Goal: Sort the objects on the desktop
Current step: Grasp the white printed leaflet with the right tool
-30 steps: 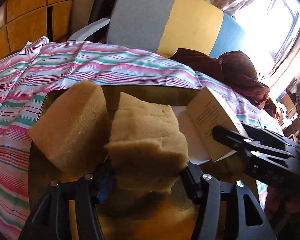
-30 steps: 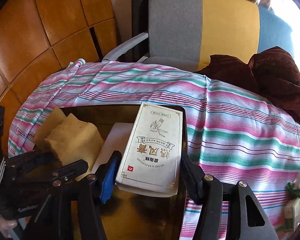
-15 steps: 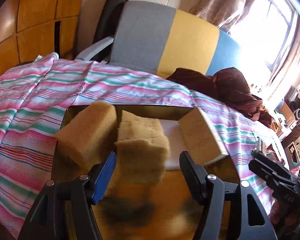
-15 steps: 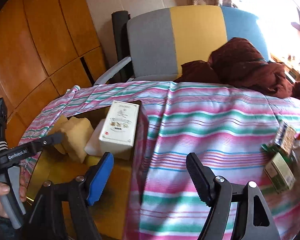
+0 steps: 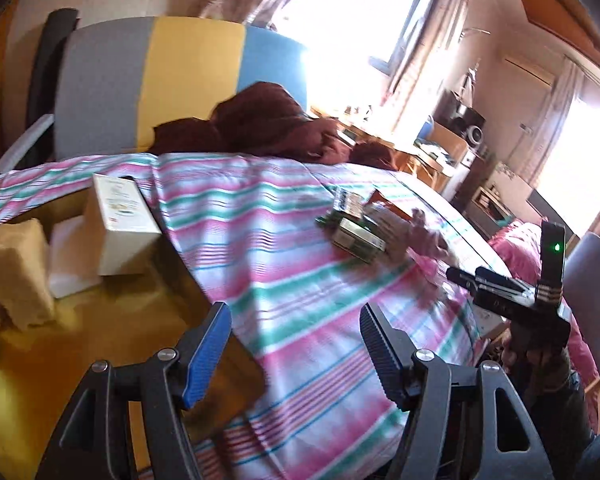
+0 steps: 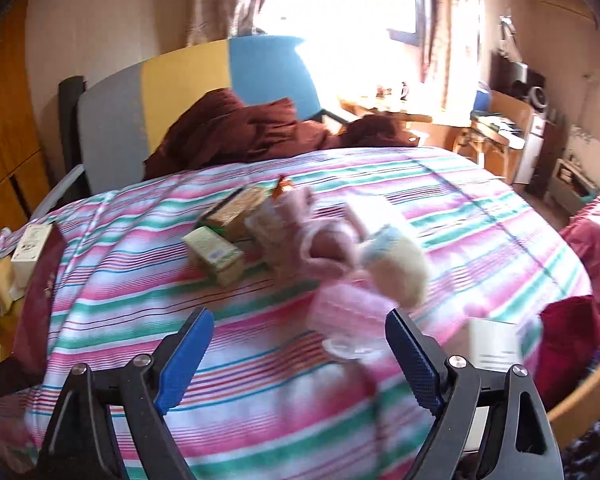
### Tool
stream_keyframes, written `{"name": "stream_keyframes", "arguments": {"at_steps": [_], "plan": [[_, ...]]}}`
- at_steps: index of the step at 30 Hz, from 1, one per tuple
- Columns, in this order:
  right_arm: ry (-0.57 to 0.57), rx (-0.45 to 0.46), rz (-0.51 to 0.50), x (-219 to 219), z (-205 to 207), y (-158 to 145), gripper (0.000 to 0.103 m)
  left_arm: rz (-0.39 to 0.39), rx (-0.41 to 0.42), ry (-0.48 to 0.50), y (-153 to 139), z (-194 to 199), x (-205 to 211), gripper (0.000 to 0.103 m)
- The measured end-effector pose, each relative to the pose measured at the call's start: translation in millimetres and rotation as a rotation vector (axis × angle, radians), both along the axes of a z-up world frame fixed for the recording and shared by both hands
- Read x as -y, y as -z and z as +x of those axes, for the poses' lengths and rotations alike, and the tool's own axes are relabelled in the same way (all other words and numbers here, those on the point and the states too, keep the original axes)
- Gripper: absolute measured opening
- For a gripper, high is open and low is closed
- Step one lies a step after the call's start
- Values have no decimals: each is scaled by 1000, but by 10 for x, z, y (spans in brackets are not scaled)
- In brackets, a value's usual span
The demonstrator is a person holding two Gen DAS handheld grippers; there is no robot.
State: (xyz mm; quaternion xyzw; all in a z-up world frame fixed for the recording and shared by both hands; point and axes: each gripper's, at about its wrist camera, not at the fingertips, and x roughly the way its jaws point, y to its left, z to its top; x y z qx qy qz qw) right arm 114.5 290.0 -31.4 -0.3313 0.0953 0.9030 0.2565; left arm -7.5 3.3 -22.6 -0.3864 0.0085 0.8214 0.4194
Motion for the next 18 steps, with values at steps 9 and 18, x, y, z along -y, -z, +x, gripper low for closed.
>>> {"name": "stream_keyframes", "arguments": {"at_steps": [9, 18], "plan": [[192, 147, -40, -792, 373, 62, 99, -6, 34, 215, 231, 465, -559, 68], [246, 294, -47, -827, 401, 474, 98, 16, 100, 190, 422, 399, -449, 69]]}}
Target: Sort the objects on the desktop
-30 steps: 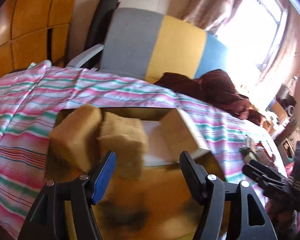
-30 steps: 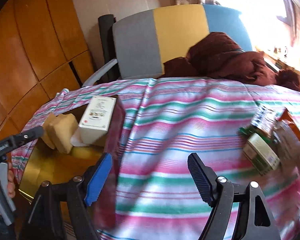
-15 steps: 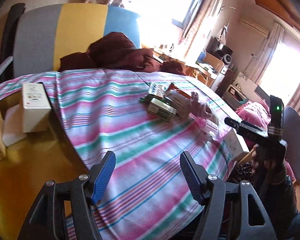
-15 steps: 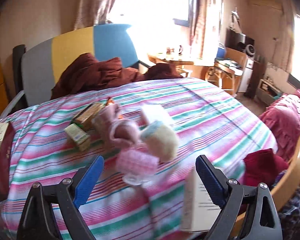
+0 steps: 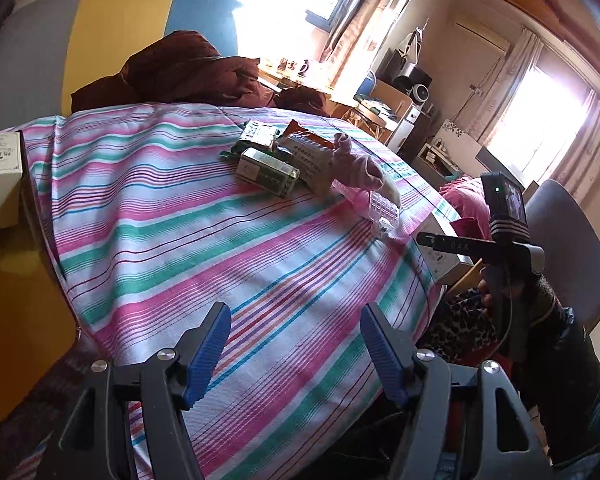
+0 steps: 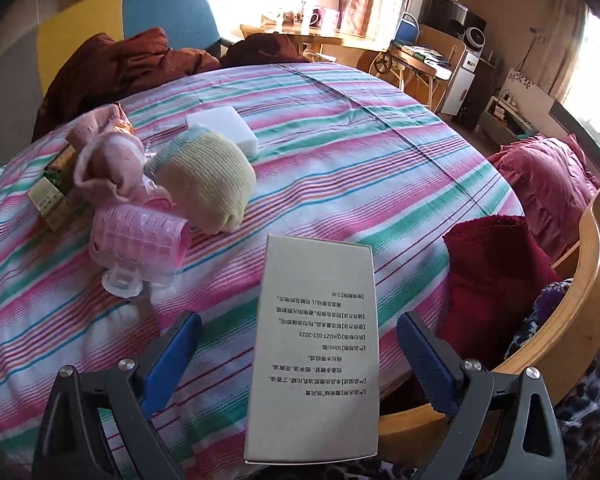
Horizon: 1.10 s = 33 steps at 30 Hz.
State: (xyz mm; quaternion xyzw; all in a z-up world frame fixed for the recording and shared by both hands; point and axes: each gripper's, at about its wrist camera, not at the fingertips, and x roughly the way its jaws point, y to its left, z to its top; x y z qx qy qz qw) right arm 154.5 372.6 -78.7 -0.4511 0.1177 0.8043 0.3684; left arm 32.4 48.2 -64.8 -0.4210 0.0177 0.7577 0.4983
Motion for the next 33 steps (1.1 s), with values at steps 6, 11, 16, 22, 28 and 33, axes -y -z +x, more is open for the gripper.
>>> {"name": "stream_keyframes", "arguments": {"at_steps": [6, 11, 16, 22, 28, 33], "plan": [[-44, 18, 10, 50, -17, 111, 57, 16, 50, -63, 86, -105, 114, 70], [-102, -33, -12, 182, -18, 18, 54, 8, 59, -91, 124, -136, 155, 70], [-307, -88, -16, 699, -210, -209, 54, 23, 64, -105, 91, -150, 199, 70], [-546, -115, -88, 1387, -543, -88, 54, 9, 28, -89, -8, -137, 162, 70], [-630, -106, -61, 1629, -740, 184, 58, -10, 34, -102, -111, -278, 116, 70], [-652, -179, -47, 1610, -690, 230, 82, -85, -12, -86, -241, -397, -214, 71]]}}
